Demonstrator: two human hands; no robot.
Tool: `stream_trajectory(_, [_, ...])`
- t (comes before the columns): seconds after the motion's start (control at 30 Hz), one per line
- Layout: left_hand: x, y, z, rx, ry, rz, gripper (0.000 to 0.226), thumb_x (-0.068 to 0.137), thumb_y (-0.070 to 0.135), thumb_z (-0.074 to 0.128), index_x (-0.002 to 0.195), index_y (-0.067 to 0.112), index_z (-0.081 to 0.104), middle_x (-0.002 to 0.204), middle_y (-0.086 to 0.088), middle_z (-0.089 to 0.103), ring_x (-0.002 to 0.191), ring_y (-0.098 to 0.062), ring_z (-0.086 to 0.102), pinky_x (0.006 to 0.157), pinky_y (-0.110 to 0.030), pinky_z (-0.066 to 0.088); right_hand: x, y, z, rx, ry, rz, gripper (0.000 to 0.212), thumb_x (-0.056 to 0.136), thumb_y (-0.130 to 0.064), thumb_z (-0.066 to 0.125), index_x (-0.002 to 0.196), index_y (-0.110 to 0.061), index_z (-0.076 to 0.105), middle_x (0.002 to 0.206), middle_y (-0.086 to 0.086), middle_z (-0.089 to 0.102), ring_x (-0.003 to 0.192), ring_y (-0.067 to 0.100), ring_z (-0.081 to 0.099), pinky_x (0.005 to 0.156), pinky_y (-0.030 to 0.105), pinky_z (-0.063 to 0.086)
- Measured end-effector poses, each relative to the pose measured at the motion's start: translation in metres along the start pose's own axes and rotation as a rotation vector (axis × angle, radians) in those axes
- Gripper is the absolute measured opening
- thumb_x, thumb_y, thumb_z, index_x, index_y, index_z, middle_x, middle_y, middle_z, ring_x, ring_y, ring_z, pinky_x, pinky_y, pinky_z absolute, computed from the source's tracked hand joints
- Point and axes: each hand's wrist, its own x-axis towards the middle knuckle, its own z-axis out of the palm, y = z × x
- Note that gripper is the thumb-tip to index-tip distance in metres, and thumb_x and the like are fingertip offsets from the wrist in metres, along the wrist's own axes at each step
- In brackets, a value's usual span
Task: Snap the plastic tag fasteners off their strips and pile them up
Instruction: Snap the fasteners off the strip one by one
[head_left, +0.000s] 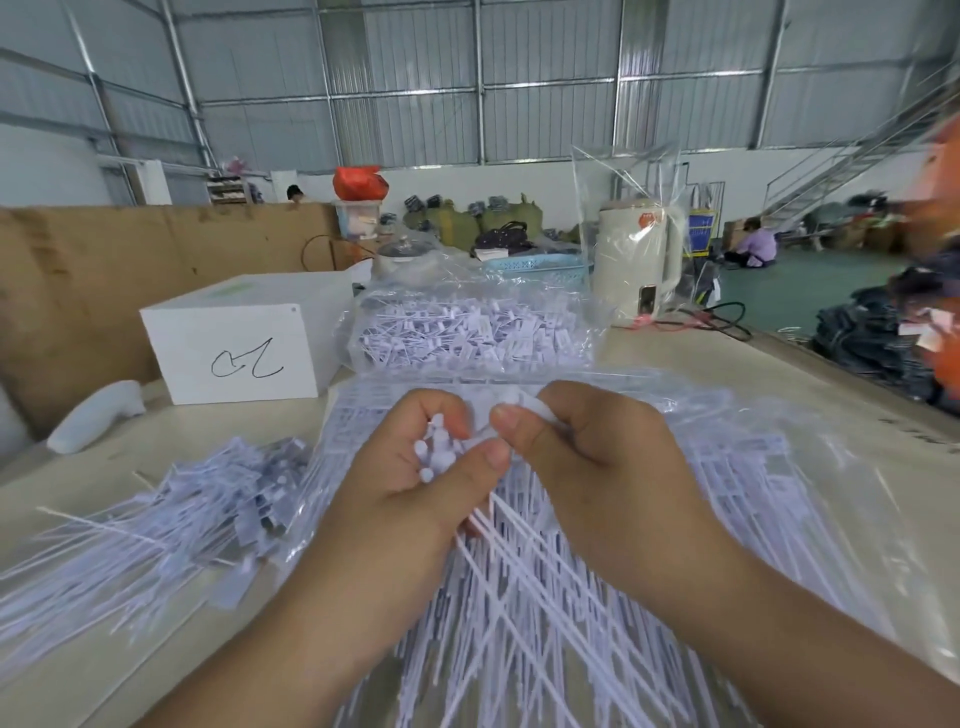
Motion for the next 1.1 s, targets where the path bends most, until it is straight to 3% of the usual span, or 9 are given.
stream_trajectory(0.2, [-0.001, 0.004, 0.007, 0.045, 0.05, 0.035, 0.015, 0.077, 0.027, 0.067, 0.071, 0.034, 0.055, 0.055, 0.016, 0.045, 0.047, -0.004, 0.042, 0.044, -0.013, 0.037, -0.004, 0.001, 0.004, -0.085, 0.077, -0.032, 0.048, 0.093, -0.046, 0.056, 0.055, -0.026, 0.033, 0.045, -0.01, 0.039, 0.041, 0.01, 0.03, 0.041, 0.023, 0.024])
stream_trajectory(0.37, [0.002, 0.002, -0.001, 0.036, 0.181, -0.018, 0.021, 0.08, 0.025, 0.073, 0.071, 0.031, 0.055, 0.053, 0.013, 0.049, 0.046, -0.009, 0.05, 0.055, -0.032, 0.044, 0.002, 0.002, 0.0, -0.063, 0.287, 0.049, 0.049, 0.093, -0.048, 0.049, 0.057, -0.02, 0.031, 0.05, -0.01, 0.043, 0.042, 0.009, 0.036, 0.039, 0.019, 0.028])
stream_trajectory(0.43, [0.003, 0.005, -0.005, 0.025, 0.095, -0.036, 0.021, 0.072, 0.027, 0.08, 0.072, 0.03, 0.059, 0.056, 0.012, 0.051, 0.048, -0.008, 0.05, 0.054, -0.032, 0.045, 0.001, 0.004, -0.002, 0.055, 0.126, 0.024, 0.048, 0.093, -0.048, 0.053, 0.058, -0.019, 0.036, 0.046, -0.008, 0.035, 0.041, 0.008, 0.03, 0.04, 0.022, 0.024])
stream_trajectory(0.53, [0.003, 0.008, -0.007, 0.006, -0.105, -0.043, 0.012, 0.075, 0.022, 0.071, 0.077, 0.032, 0.064, 0.058, 0.013, 0.051, 0.047, -0.003, 0.047, 0.047, -0.017, 0.04, -0.002, 0.005, -0.006, 0.19, -0.159, -0.016, 0.027, 0.088, -0.051, 0.058, 0.077, -0.026, 0.052, 0.049, -0.005, 0.036, 0.043, 0.011, 0.03, 0.041, 0.031, 0.023])
stream_trajectory(0.67, [0.002, 0.013, -0.014, 0.037, -0.264, -0.032, 0.012, 0.072, 0.03, 0.071, 0.081, 0.032, 0.063, 0.062, 0.01, 0.049, 0.048, -0.004, 0.043, 0.045, -0.013, 0.036, 0.002, 0.006, -0.022, 0.226, -0.373, 0.022, 0.031, 0.081, -0.055, 0.057, 0.107, -0.039, 0.05, 0.05, -0.007, 0.04, 0.041, 0.007, 0.03, 0.041, 0.016, 0.026])
stream_trajectory(0.77, [0.001, 0.012, -0.015, 0.019, -0.269, -0.069, 0.016, 0.068, 0.033, 0.071, 0.082, 0.033, 0.063, 0.06, 0.01, 0.053, 0.051, -0.008, 0.049, 0.045, -0.013, 0.036, 0.004, 0.007, -0.028, 0.162, -0.43, 0.005, 0.04, 0.078, -0.061, 0.056, 0.114, -0.044, 0.048, 0.059, 0.002, 0.049, 0.044, 0.003, 0.036, 0.045, 0.013, 0.029])
stream_trajectory(0.87, [0.002, 0.01, -0.015, 0.019, -0.258, -0.082, 0.024, 0.066, 0.033, 0.071, 0.089, 0.032, 0.067, 0.062, 0.009, 0.056, 0.055, -0.011, 0.052, 0.048, -0.013, 0.039, 0.006, 0.009, -0.032, 0.177, -0.465, -0.006, 0.04, 0.079, -0.058, 0.062, 0.115, -0.044, 0.048, 0.059, -0.008, 0.052, 0.043, 0.002, 0.04, 0.045, 0.012, 0.031])
stream_trajectory(0.97, [0.003, 0.01, -0.017, 0.042, -0.42, -0.051, 0.021, 0.072, 0.024, 0.066, 0.092, 0.027, 0.069, 0.067, 0.015, 0.061, 0.059, -0.004, 0.054, 0.056, -0.015, 0.042, 0.004, 0.008, -0.03, 0.166, -0.524, -0.03, 0.035, 0.086, -0.047, 0.066, 0.115, -0.043, 0.046, 0.063, 0.005, 0.056, 0.044, 0.007, 0.038, 0.044, 0.018, 0.031])
stream_trajectory(1.1, [0.005, 0.011, -0.024, 0.074, -0.548, -0.119, 0.019, 0.069, 0.021, 0.065, 0.086, 0.028, 0.07, 0.064, 0.015, 0.057, 0.057, -0.003, 0.05, 0.055, -0.015, 0.039, 0.001, 0.01, -0.026, 0.095, -0.558, -0.027, 0.038, 0.083, -0.054, 0.063, 0.115, -0.044, 0.045, 0.064, 0.012, 0.053, 0.045, 0.006, 0.038, 0.046, 0.02, 0.029])
